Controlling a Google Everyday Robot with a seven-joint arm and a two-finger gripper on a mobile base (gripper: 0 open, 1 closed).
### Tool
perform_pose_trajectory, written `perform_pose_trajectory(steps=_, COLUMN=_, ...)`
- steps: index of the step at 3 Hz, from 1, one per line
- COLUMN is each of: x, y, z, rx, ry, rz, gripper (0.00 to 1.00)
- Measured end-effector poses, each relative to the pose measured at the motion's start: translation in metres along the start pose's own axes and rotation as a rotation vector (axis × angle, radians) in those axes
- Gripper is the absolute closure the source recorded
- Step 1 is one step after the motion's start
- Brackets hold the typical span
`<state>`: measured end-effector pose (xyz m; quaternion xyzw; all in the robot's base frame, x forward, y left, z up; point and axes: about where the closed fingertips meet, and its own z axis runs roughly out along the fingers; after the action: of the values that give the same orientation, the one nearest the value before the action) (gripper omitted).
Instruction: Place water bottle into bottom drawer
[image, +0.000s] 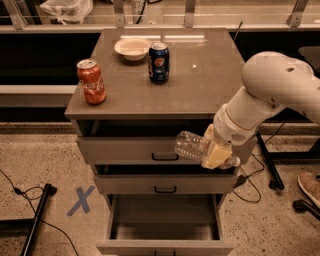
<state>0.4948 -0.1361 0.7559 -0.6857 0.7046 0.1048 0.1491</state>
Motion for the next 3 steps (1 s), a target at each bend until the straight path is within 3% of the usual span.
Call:
perform_pose_trajectory(steps=1, x=0.0, y=0.0, z=0.0, rx=0.0, ry=0.0, rz=0.0, gripper=1.0)
perform_pose_trajectory(steps=2, x=0.003, y=0.0, z=0.033, rx=0.017, ry=-0.004, rz=0.044, gripper=1.0)
perform_pose_trajectory(steps=3, x=0.03, y=0.023, z=0.115, rx=0.003, ry=0.028, rz=0.143, gripper=1.0)
